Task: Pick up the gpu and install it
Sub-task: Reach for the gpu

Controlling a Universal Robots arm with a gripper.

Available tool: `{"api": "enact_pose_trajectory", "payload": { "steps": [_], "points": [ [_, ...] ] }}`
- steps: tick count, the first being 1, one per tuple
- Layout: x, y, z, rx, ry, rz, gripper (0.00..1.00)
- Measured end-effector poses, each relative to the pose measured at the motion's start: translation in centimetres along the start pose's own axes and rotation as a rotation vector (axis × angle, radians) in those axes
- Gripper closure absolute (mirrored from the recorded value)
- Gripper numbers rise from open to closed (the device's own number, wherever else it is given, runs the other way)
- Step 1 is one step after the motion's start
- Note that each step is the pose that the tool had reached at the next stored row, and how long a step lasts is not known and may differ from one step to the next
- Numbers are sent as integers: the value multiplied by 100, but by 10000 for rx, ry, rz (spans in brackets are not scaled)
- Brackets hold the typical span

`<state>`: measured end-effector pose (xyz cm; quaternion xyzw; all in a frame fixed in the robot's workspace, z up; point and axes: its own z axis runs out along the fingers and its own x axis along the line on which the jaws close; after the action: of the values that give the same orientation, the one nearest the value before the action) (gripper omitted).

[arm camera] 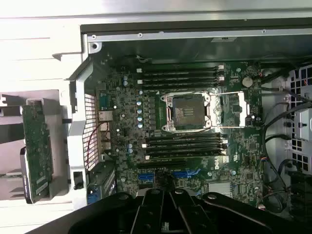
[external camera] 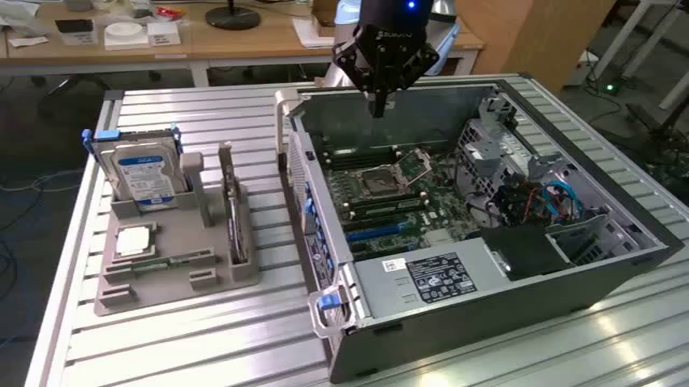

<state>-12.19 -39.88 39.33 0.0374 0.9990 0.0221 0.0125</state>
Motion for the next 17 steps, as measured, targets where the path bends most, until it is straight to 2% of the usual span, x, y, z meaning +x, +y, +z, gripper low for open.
{"api": "enact_pose_trajectory", "payload": {
  "steps": [5,17],
  "points": [
    [24,-2,-1,1,1,1,89],
    [179,-15,-4,0,0,-1,89]
  ]
}}
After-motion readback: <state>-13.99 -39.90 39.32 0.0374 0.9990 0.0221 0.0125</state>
